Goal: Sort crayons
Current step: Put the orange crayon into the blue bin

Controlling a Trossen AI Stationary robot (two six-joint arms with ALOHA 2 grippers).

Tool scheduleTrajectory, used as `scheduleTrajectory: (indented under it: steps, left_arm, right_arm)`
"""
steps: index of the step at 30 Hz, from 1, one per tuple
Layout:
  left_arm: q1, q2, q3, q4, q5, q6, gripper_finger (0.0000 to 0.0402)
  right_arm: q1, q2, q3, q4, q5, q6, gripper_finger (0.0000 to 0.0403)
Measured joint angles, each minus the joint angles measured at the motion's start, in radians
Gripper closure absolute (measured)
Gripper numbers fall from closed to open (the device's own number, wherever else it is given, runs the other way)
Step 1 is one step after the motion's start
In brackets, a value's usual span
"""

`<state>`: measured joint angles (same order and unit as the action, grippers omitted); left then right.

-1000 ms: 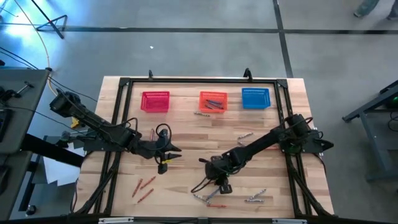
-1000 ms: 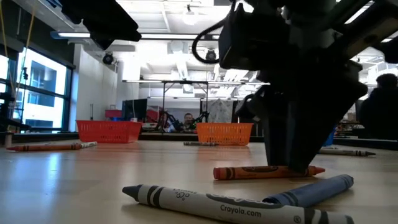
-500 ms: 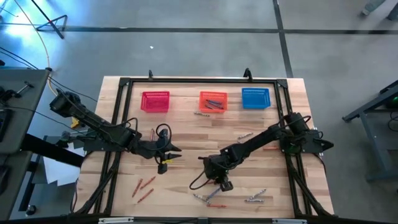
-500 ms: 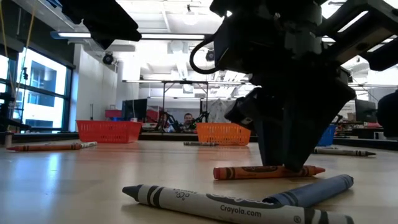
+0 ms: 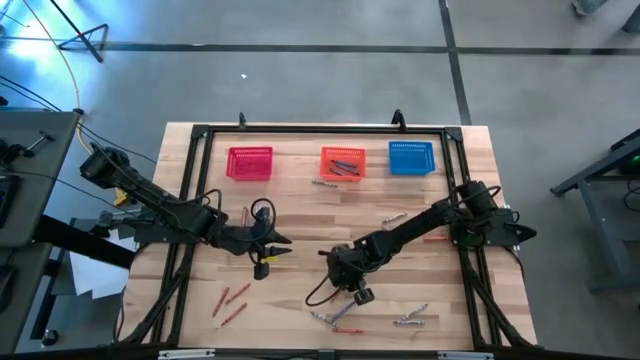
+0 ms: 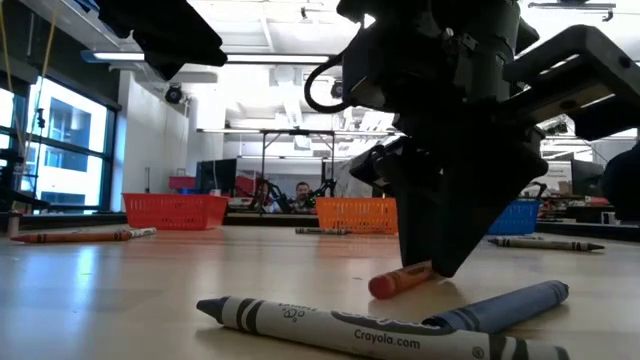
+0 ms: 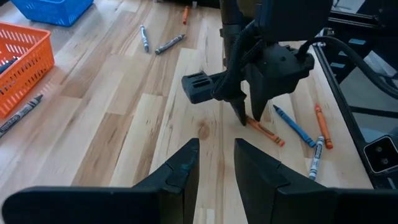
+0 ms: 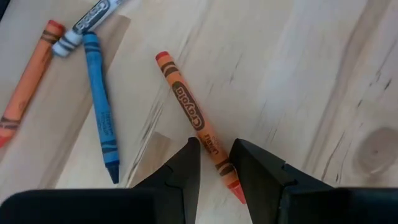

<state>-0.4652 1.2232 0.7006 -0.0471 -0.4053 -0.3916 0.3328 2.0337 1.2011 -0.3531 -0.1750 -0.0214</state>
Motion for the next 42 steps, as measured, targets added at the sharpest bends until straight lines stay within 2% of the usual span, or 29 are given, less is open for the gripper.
scheduleTrajectory:
  steps: [7, 15, 29, 34, 42]
  left_arm:
    - [0.000, 0.000, 0.000, 0.000, 0.000, 0.000, 0.0314]
    - [0.000, 0.000, 0.000, 0.000, -0.003, 0.000, 0.0314]
    - [0.000, 0.000, 0.000, 0.000, -0.003, -0.001, 0.0314]
    - [0.000, 0.000, 0.000, 0.000, -0.003, -0.002, 0.0314]
    - [0.000, 0.000, 0.000, 0.000, -0.002, -0.019, 0.0314]
  right_arm:
    - [0.001, 0.002, 0.000, 0.000, 0.014, 0.030, 0.0311]
    - [-0.002, 0.002, 0.000, -0.005, 0.014, 0.053, 0.0393]
    - [-0.001, -0.042, -0.004, -0.025, 0.036, 0.083, 0.0400]
    - [-0.007, -0.097, -0.010, -0.140, 0.126, 0.084, 0.0400]
    - [-0.064, -0.211, -0.011, -0.479, 0.357, 0.106, 0.0400]
